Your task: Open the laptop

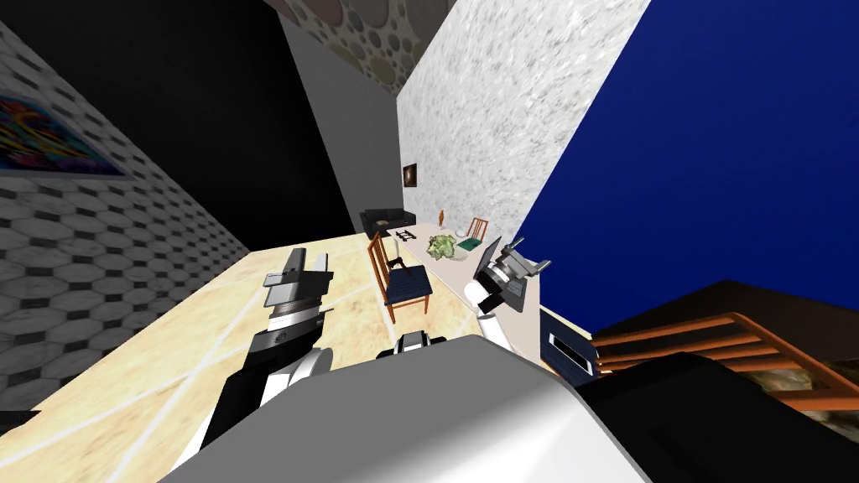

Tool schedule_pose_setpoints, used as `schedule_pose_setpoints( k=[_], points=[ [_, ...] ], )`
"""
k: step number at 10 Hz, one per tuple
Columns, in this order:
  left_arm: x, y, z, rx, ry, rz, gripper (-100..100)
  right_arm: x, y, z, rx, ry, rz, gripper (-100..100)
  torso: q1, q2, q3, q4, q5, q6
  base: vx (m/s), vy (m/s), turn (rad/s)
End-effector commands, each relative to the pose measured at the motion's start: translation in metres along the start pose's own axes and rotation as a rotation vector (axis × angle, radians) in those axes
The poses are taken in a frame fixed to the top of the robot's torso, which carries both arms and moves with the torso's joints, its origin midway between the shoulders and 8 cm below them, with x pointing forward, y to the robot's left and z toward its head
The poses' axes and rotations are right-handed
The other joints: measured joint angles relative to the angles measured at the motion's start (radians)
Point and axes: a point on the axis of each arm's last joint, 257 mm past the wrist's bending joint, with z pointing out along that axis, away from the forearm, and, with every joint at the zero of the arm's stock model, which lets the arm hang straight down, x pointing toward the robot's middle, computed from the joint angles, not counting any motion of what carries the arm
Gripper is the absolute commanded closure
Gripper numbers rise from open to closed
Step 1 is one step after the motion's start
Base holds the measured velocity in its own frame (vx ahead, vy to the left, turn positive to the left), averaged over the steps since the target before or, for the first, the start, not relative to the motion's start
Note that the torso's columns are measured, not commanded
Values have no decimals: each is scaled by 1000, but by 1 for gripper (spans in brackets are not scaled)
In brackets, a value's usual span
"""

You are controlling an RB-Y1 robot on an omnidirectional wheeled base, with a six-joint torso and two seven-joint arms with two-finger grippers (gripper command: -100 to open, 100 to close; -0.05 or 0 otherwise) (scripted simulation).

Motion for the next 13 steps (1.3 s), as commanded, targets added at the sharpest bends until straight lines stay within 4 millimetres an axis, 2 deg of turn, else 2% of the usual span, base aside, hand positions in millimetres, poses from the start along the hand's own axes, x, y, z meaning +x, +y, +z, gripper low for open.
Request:
schedule_pose_setpoints(
  k=[1,5,6,10,13],
  points=[
    [0,0,0,0,0,0,0,-15,13,1,-67,-46,45,-100,0,0,0,0,0,1,25,-26,281],
    [0,0,0,0,0,0,0,-40,37,-2,-186,-113,109,-100,0,0,0,0,0,0,38,-37,210],
    [0,0,0,0,0,0,0,-43,38,-3,-190,-121,111,-100,0,0,0,0,0,0,30,-36,115],
    [0,0,0,0,0,0,0,-71,71,-14,-353,-190,167,-100,0,0,0,0,0,0,33,-42,229],
    [0,0,0,0,0,0,0,-85,96,-28,-478,-219,189,-100,1,0,0,0,0,0,36,-45,190]
  ],
)
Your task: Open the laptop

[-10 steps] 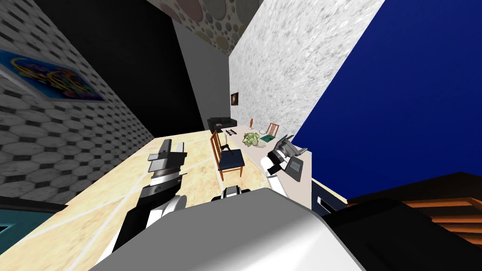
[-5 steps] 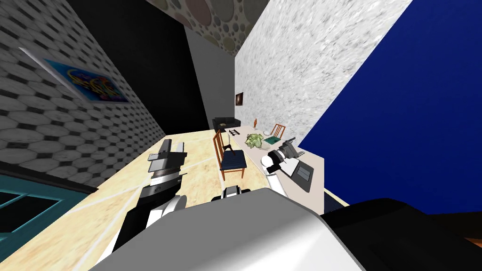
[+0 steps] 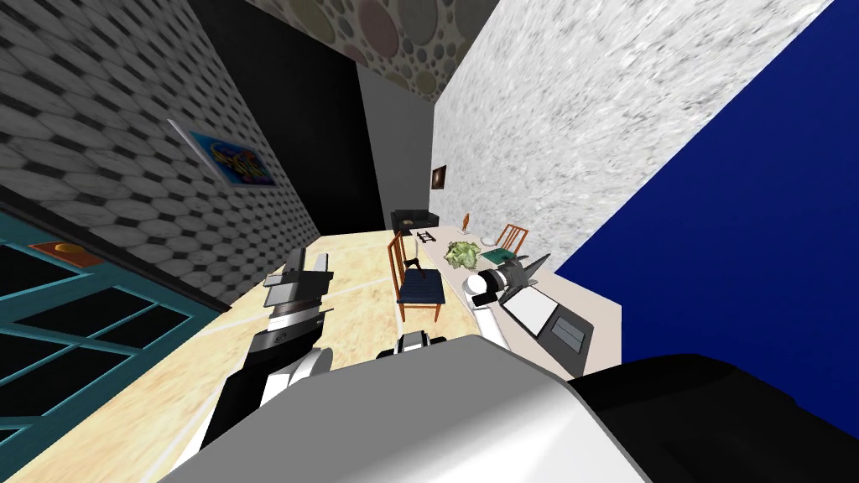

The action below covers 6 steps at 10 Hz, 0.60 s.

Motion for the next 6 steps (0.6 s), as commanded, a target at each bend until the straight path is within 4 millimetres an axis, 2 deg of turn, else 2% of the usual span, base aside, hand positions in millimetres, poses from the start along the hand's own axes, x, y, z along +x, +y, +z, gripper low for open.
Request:
schedule_pose_setpoints(
  k=[1,6],
  points=[
    [0,0,0,0,0,0,0,-6,28,-2,-111,-11,21,-100,0,0,0,0,0,0,23,-39,139],
    [0,0,0,0,0,0,0,-3,69,-13,-280,13,33,-100,-1,0,0,0,0,0,14,-22,81]
  ],
)
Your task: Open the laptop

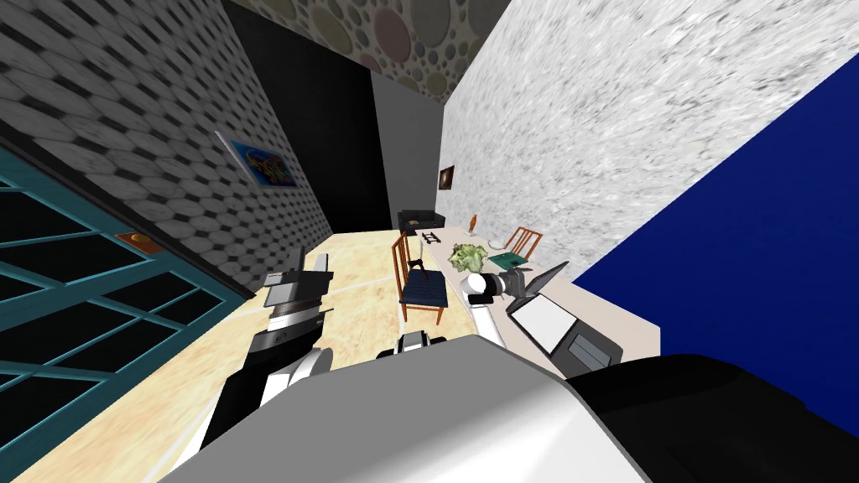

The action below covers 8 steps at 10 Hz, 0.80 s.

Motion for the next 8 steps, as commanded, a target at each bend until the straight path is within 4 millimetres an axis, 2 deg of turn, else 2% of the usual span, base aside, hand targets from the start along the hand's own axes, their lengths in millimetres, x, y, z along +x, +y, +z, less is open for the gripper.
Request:
schedule_pose_setpoints(
  k=[1,2,3,8],
  points=[
    [0,0,0,0,0,0,0,2,8,-1,-29,8,2,-100,0,1,0,0,0,0,0,0,0],
    [0,0,0,0,0,0,0,3,10,-1,-34,11,3,-100,1,1,1,0,0,0,0,0,0],
    [0,0,0,0,0,0,0,3,10,-1,-33,10,3,100,1,1,1,0,0,0,0,0,0],
    [0,0,0,0,0,0,0,9,21,4,-91,-34,185,100,-4,0,2,0,-4,0,-42,-3,-34]
  ],
)
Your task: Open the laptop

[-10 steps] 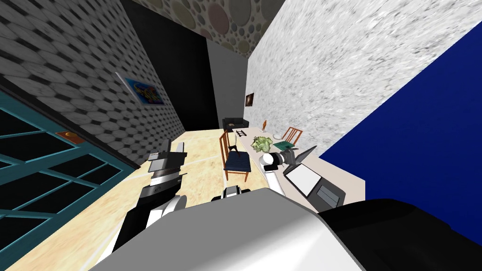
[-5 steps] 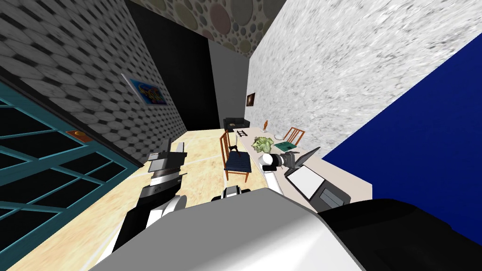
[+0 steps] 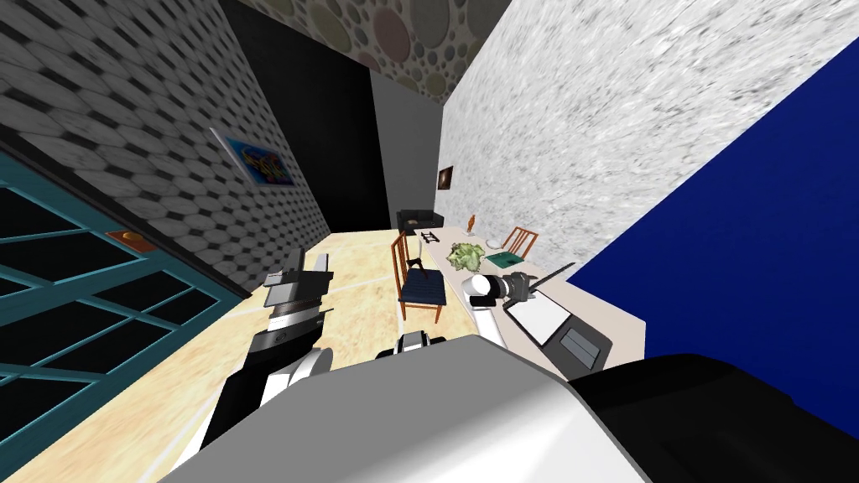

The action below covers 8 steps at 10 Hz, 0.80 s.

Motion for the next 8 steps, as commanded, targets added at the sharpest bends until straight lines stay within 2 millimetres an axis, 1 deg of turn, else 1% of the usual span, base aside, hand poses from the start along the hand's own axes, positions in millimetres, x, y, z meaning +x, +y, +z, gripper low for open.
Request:
schedule_pose_setpoints(
  k=[1,5,6,8],
  points=[
    [0,0,0,0,0,0,0,4,6,2,-37,-24,101,100,1,0,-1,0,1,0,-51,-2,-43],
    [0,0,0,0,0,0,0,10,12,5,-84,-56,249,100,6,1,-1,1,6,0,-52,-9,-35],
    [0,0,0,0,0,0,0,9,13,4,-78,-51,219,100,6,1,-1,1,6,0,-24,-3,-12],
    [0,0,0,0,0,0,0,6,23,4,-101,-76,279,100,6,0,-2,1,5,0,-30,-11,-29]
  ],
)
